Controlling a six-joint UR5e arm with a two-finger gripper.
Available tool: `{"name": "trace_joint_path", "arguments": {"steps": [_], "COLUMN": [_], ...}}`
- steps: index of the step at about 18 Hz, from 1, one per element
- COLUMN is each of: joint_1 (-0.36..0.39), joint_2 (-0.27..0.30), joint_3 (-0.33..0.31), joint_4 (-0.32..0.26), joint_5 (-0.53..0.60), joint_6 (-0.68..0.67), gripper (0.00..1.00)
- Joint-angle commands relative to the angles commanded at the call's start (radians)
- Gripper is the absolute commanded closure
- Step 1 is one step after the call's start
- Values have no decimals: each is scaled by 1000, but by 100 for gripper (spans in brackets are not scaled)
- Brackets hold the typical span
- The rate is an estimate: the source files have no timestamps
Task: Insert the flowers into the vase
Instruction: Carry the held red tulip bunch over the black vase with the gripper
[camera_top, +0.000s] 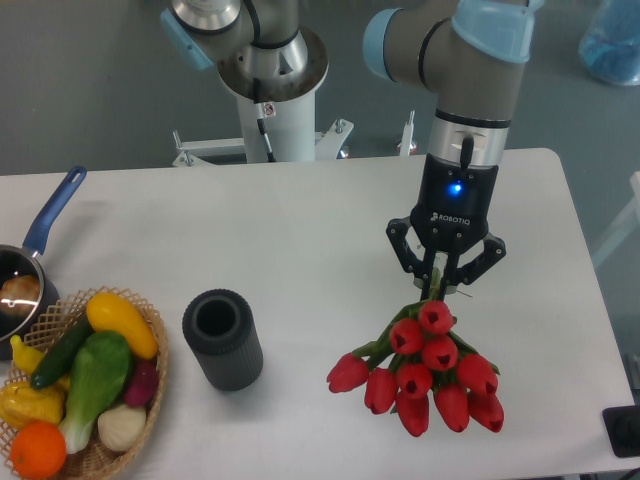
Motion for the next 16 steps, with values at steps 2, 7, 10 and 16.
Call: {"name": "trace_joint_path", "arguments": {"steps": [2,7,10,16], "joint_1": [-2,-8,-26,-87], "joint_2": [2,-2,2,-3], "joint_3": [-5,-5,-5,-5], "joint_4": [5,20,40,66], "joint_5": [0,0,-26,-103], "joint_6": [2,-2,-9,-6], "gripper": [86,86,86,86]}}
